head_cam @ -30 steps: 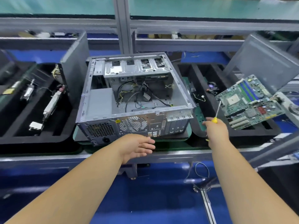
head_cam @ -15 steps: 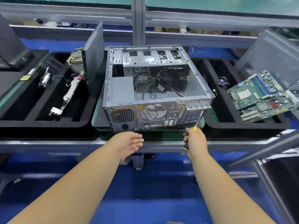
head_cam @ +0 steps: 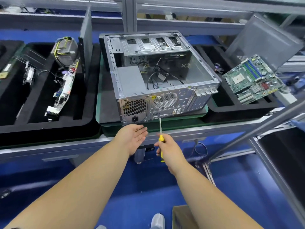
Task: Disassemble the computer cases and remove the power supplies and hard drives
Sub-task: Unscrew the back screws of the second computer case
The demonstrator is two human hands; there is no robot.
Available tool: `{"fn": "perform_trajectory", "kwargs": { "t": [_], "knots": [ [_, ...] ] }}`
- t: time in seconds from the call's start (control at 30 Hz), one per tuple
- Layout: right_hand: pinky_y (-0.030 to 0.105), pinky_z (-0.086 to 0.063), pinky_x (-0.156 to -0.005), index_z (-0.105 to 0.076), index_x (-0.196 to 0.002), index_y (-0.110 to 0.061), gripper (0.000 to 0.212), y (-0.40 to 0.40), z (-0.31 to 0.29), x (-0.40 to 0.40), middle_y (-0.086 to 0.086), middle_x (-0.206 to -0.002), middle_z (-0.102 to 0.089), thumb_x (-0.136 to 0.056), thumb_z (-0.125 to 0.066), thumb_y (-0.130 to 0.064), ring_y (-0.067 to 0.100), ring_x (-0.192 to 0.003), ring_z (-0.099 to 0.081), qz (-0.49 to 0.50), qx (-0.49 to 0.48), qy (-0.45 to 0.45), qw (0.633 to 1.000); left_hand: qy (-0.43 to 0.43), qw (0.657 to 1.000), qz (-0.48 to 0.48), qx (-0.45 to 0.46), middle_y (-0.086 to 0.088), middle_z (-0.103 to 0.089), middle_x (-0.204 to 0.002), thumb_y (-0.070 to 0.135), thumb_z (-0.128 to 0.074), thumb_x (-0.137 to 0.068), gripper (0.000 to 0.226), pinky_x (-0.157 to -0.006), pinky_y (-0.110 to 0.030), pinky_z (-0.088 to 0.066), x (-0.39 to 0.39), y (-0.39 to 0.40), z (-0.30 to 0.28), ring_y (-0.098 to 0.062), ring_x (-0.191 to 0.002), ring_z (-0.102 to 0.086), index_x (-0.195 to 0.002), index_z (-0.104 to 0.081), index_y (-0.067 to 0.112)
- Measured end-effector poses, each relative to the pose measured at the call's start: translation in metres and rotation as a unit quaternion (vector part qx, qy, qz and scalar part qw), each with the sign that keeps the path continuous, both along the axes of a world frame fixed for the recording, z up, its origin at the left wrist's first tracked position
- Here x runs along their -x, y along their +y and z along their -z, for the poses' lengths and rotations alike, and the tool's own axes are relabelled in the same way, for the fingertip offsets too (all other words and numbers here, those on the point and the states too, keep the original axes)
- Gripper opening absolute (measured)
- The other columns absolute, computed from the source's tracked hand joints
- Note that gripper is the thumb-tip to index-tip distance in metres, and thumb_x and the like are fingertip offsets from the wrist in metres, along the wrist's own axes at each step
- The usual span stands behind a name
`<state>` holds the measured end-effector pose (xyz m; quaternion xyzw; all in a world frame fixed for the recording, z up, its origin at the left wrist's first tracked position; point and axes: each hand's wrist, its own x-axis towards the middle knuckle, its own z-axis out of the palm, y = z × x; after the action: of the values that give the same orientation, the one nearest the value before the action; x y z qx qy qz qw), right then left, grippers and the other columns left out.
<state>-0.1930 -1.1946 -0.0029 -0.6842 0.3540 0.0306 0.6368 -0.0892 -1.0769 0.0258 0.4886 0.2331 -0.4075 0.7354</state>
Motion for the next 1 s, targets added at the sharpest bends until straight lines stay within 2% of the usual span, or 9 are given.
{"fn": "perform_trajectory", "kwargs": {
  "t": [0.1, 0.2, 0.3, 0.37, 0.43, 0.67, 1.0],
  "knots": [
    [0.018, -0.043, -0.048, -0.058, -0.112, -0.035, 0.029, 0.012, 0.0, -0.002, -0.004, -0.089, -0.068, -0.099, -0.046, -0.012, 0.007, -0.059, -0.051, -0.043, -0.002, -0.013, 0.999, -0.005, 1.0, 0.012, 0.018, -0.008, -0.066, -0.119, 0.009, -0.042, -0.102, 0.027, -0.096, -0.032, -0.043, -0.004, -0.004, 0.006, -0.021, -0.109, -0.06, -0.123, -0.058, 0.004],
    [0.023, -0.043, -0.05, -0.054, -0.123, -0.036, 0.032, 0.017, -0.002, -0.007, -0.002, -0.092, -0.068, -0.102, -0.046, -0.012, 0.011, -0.06, -0.047, -0.057, -0.015, -0.02, 0.998, -0.012, 1.0, 0.017, 0.023, -0.007, -0.07, -0.112, 0.007, -0.04, -0.102, 0.025, -0.092, -0.03, -0.045, -0.008, -0.006, 0.012, -0.018, -0.099, -0.063, -0.114, -0.062, 0.007],
    [0.022, -0.041, -0.048, -0.057, -0.107, -0.039, 0.031, 0.018, -0.004, -0.011, -0.001, -0.09, -0.067, -0.102, -0.045, -0.011, 0.01, -0.056, -0.045, -0.052, -0.019, -0.015, 0.998, -0.01, 1.0, 0.01, 0.018, -0.004, -0.074, -0.097, 0.008, -0.041, -0.103, 0.024, -0.076, -0.028, -0.049, -0.011, -0.007, 0.017, -0.016, -0.095, -0.065, -0.109, -0.064, 0.008],
    [0.021, -0.04, -0.047, -0.058, -0.098, -0.04, 0.034, 0.018, -0.005, -0.012, 0.001, -0.09, -0.067, -0.1, -0.044, -0.009, 0.009, -0.054, -0.044, -0.049, -0.021, -0.013, 0.998, -0.008, 1.0, 0.003, 0.017, -0.002, -0.076, -0.089, 0.01, -0.041, -0.103, 0.025, -0.074, -0.028, -0.049, -0.012, -0.008, 0.019, -0.017, -0.095, -0.065, -0.107, -0.066, 0.008],
    [0.021, -0.038, -0.046, -0.059, -0.096, -0.039, 0.035, 0.017, -0.004, -0.011, 0.0, -0.088, -0.067, -0.099, -0.044, -0.007, 0.007, -0.051, -0.044, -0.044, -0.028, -0.013, 0.999, -0.008, 1.0, 0.002, 0.014, -0.001, -0.077, -0.085, 0.011, -0.042, -0.103, 0.025, -0.074, -0.028, -0.049, -0.013, -0.008, 0.02, -0.016, -0.095, -0.066, -0.105, -0.067, 0.009],
    [0.02, -0.038, -0.046, -0.059, -0.101, -0.038, 0.033, 0.011, -0.006, -0.009, -0.005, -0.084, -0.07, -0.098, -0.044, -0.009, 0.008, -0.05, -0.043, -0.029, -0.026, -0.004, 0.999, -0.026, 1.0, 0.005, -0.016, -0.002, -0.075, -0.094, 0.013, -0.047, -0.102, 0.021, -0.076, -0.025, -0.049, -0.011, -0.014, 0.017, -0.013, -0.093, -0.067, -0.1, -0.068, 0.012],
    [0.022, -0.038, -0.046, -0.058, -0.107, -0.034, 0.03, 0.014, -0.005, -0.013, 0.003, -0.09, -0.068, -0.101, -0.043, -0.009, 0.011, -0.054, -0.043, -0.026, -0.053, -0.007, 0.998, -0.042, 0.998, -0.008, -0.043, -0.004, -0.073, -0.098, 0.009, -0.052, -0.1, 0.015, -0.075, -0.023, -0.051, -0.009, -0.02, 0.017, -0.014, -0.09, -0.068, -0.103, -0.067, 0.011]
  ]
}}
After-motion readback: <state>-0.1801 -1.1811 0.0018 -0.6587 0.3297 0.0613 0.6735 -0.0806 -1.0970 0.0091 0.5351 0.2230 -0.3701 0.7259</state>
